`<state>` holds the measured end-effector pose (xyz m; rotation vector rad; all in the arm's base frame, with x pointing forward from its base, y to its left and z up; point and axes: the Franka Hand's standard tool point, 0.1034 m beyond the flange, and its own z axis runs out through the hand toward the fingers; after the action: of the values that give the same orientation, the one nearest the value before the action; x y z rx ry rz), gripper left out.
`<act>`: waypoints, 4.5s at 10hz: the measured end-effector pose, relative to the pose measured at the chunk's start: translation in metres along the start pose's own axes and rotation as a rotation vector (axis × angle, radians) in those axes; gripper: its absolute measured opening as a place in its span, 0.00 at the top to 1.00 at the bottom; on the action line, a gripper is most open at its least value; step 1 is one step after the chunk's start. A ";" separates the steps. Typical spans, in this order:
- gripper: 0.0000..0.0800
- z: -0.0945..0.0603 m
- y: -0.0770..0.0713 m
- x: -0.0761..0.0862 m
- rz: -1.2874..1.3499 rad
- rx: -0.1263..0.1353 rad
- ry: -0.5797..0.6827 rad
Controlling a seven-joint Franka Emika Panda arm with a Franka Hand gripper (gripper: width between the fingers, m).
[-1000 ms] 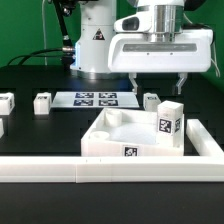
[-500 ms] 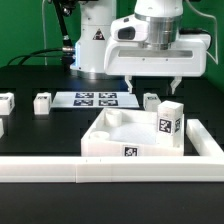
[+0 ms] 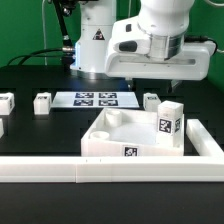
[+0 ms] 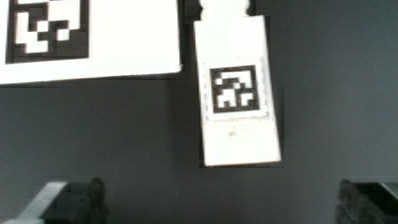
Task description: Assemble square table
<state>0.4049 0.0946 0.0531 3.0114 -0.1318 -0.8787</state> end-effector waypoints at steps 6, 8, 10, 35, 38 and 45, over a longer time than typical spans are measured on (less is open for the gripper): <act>0.19 0.008 -0.004 -0.005 -0.078 -0.003 -0.184; 0.19 0.009 -0.002 -0.005 -0.073 -0.005 -0.186; 0.19 0.009 -0.002 -0.005 -0.072 -0.004 -0.186; 0.34 0.053 -0.006 -0.007 -0.016 -0.008 -0.316; 0.64 0.053 -0.004 -0.006 -0.006 -0.008 -0.317; 0.64 0.038 0.004 -0.007 -0.002 -0.007 -0.328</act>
Offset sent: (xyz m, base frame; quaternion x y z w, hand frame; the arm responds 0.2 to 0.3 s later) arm -0.0053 0.0321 -0.0008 0.0666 -0.2033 -0.0234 0.9766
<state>0.3782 0.0918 0.0250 2.8346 -0.1251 -1.3621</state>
